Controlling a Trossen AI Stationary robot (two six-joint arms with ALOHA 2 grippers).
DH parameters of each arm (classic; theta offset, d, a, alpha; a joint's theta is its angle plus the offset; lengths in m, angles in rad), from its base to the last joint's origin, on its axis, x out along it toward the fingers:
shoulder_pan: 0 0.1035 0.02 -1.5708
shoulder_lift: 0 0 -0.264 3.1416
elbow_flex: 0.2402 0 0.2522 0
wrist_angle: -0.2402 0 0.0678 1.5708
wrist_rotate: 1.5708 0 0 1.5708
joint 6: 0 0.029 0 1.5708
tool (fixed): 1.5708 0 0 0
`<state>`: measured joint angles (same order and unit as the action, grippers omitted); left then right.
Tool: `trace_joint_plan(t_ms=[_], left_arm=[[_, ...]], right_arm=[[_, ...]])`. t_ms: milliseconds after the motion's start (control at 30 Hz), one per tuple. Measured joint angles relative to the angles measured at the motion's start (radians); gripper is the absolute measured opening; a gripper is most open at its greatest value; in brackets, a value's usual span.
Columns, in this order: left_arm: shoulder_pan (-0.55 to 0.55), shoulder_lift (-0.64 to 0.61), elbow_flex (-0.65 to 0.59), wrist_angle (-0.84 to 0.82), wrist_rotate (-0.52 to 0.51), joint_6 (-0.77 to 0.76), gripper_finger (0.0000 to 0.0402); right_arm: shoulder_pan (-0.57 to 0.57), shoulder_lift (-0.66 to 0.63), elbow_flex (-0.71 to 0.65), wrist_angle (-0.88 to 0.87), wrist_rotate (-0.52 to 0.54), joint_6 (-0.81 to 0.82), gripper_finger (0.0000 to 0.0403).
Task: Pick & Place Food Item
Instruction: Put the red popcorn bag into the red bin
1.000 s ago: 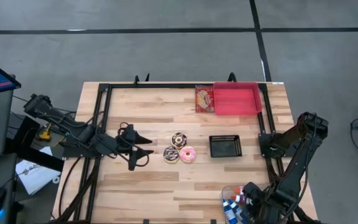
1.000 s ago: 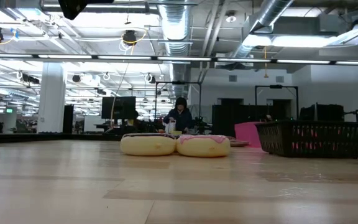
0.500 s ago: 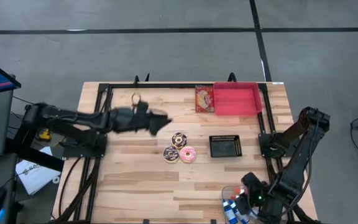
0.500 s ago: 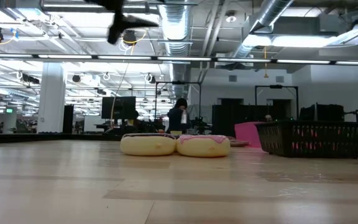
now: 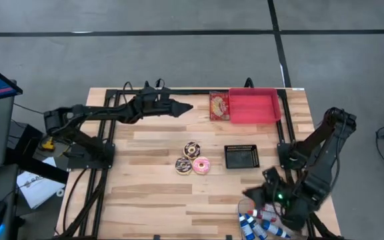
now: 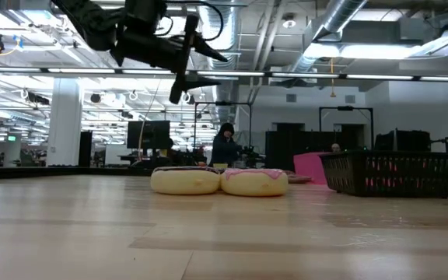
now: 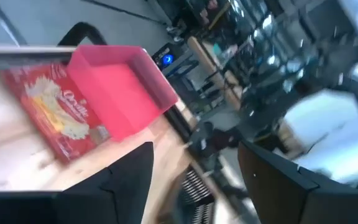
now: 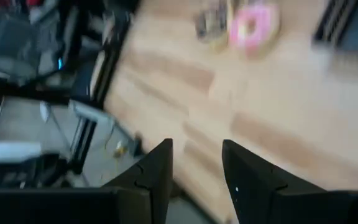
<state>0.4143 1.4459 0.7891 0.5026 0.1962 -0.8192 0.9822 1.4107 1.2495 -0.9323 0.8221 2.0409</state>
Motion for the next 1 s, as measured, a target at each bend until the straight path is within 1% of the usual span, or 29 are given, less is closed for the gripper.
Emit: trace_joint_plan(t_ms=[133, 233, 300, 333, 467, 533, 600, 667, 733, 833, 900, 1000], left_arm=[[-0.022, -0.071, 0.000, -0.048, -0.010, 0.164, 0.0223], [-0.050, -0.160, 0.000, -0.115, -0.028, 0.288, 0.0219], [-0.077, -0.234, 0.000, -0.204, -0.053, 0.373, 0.0217], [-0.094, -0.272, 0.000, -0.249, -0.076, 0.411, 0.0216], [-0.209, -0.420, 0.001, -0.455, -0.225, 0.572, 0.0216], [-0.289, -0.483, 0.001, -0.528, -0.324, 0.627, 0.0216], [-0.371, -0.538, 0.000, -0.600, -0.428, 0.654, 0.0216], [-0.449, -0.577, 0.001, -0.636, -0.527, 0.658, 0.0216], [-0.514, -0.604, 0.000, -0.662, -0.613, 0.652, 0.0216], [-0.596, -0.626, 0.000, -0.662, -0.700, 0.632, 0.0216], [-0.636, -0.628, 0.001, -0.651, -0.742, 0.622, 0.0215], [-0.688, -0.625, 0.001, -0.658, -0.793, 0.601, 0.0215]], right_arm=[[-0.130, -0.022, 0.000, -0.035, 0.015, -0.170, 0.0130], [-0.267, -0.024, 0.000, -0.029, -0.014, -0.409, 0.0126], [-0.373, -0.019, 0.000, -0.018, -0.089, -0.595, 0.0125], [-0.429, -0.016, 0.000, -0.010, -0.146, -0.687, 0.0124], [-0.649, 0.022, 0.000, 0.103, -0.389, -1.036, 0.0124], [-0.745, 0.054, 0.005, 0.147, -0.482, -1.148, 0.0124], [-0.832, 0.102, 0.029, 0.148, -0.564, -1.233, 0.0124], [-0.901, 0.164, 0.071, 0.125, -0.611, -1.309, 0.0124], [-0.955, 0.229, 0.133, 0.080, -0.627, -1.377, 0.0123], [-1.013, 0.343, 0.256, -0.024, -0.624, -1.453, 0.0123], [-1.041, 0.428, 0.353, -0.120, -0.596, -1.497, 0.0123], [-1.071, 0.570, 0.523, -0.277, -0.525, -1.539, 0.0123]])
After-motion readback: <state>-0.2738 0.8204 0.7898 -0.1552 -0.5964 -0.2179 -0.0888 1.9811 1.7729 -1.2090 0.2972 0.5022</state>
